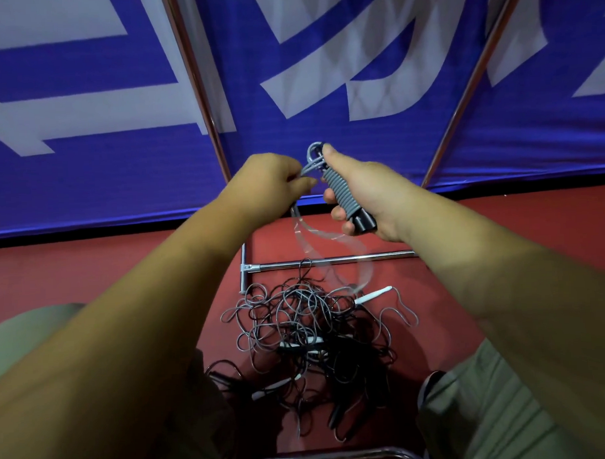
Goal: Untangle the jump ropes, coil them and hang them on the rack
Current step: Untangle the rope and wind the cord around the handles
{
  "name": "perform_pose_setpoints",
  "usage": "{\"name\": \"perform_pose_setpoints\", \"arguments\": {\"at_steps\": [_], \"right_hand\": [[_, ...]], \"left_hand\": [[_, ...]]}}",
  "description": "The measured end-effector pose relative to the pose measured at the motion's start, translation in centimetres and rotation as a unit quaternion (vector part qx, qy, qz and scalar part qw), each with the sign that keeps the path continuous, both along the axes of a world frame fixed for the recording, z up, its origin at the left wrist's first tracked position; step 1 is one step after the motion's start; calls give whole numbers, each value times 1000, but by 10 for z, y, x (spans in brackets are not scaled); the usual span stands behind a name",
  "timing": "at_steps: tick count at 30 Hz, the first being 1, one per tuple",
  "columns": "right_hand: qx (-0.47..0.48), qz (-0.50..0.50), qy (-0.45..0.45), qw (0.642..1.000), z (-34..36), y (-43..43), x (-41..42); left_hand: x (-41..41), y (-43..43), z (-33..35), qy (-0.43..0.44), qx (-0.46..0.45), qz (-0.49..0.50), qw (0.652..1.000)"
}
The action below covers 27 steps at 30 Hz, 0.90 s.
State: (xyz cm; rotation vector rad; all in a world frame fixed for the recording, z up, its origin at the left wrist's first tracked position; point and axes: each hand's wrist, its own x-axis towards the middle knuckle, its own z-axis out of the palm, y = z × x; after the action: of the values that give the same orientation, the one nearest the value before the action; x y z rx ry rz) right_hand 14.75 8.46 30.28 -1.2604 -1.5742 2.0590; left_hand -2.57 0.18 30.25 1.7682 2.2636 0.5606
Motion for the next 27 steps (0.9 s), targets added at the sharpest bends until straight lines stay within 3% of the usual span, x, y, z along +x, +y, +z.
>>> {"name": "perform_pose_setpoints", "arguments": {"at_steps": [2,4,8,11,14,16,20,25,27], "right_hand": [[0,-15,3,1000,1,1,2],[0,-24,3,1000,2,3,4],[-26,-24,25,999,4,8,4],[-50,-29,38,998,9,13,5],[-55,-34,37,997,13,13,7],[-51,-21,34,998,14,11,8],[-38,21,31,999,16,6,9],[-34,88,22,995,18,-2,9],[-46,116,21,992,19,-5,9]], "left_hand": [[4,-3,2,-176,9,2,984],[7,-4,6,-348,43,-1,936],[11,-5,10,-494,26,-47,868],[7,-5,13,-450,3,-66,891],[2,-8,16,-273,-14,-82,958],[-2,-8,17,-187,-23,-86,978],[-6,-8,14,-109,-64,-76,989],[-9,-8,7,-135,-65,-56,987],[-10,-8,6,-102,-53,-74,991]]}}
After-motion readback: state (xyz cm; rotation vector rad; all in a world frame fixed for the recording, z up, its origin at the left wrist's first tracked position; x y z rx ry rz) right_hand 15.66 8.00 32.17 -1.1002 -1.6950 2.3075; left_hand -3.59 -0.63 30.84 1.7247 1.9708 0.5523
